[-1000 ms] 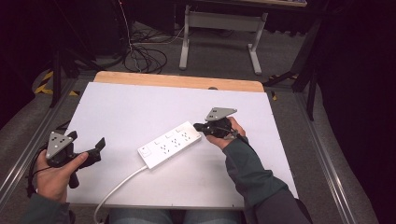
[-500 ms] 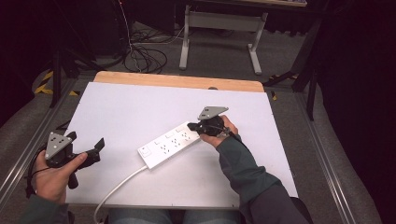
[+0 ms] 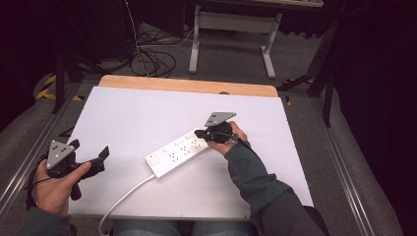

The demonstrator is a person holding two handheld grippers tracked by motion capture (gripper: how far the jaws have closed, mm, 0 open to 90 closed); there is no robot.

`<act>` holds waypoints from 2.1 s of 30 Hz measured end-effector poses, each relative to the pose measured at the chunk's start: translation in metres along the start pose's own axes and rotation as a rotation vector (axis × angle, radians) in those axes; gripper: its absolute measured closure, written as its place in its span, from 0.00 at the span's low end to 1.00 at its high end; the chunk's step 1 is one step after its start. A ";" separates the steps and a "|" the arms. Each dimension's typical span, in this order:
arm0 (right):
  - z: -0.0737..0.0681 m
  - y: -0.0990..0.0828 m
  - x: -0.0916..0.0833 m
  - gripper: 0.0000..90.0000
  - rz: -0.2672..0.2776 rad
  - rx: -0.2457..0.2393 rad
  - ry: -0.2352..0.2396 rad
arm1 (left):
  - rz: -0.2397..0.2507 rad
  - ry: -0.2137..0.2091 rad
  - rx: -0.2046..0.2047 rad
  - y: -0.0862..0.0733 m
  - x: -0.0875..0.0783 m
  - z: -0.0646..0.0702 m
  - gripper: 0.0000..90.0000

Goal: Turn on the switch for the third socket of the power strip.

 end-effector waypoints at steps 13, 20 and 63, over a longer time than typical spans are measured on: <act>-0.002 0.002 0.012 1.00 -0.006 -0.005 0.020 | -0.004 0.008 0.002 -0.003 -0.005 -0.002 0.05; -0.004 0.004 0.022 1.00 -0.012 -0.007 0.032 | -0.004 0.010 0.001 -0.004 -0.006 -0.003 0.05; -0.002 0.003 0.046 1.00 0.038 0.008 -0.022 | -0.004 -0.003 -0.008 -0.004 -0.006 -0.002 0.05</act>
Point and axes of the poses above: each handheld gripper's, and its own axes: x roughly forward along the jaws, y roughly out of its top, z roughly to its right, the point moved 10 cm from there along x, roughly forward along the jaws
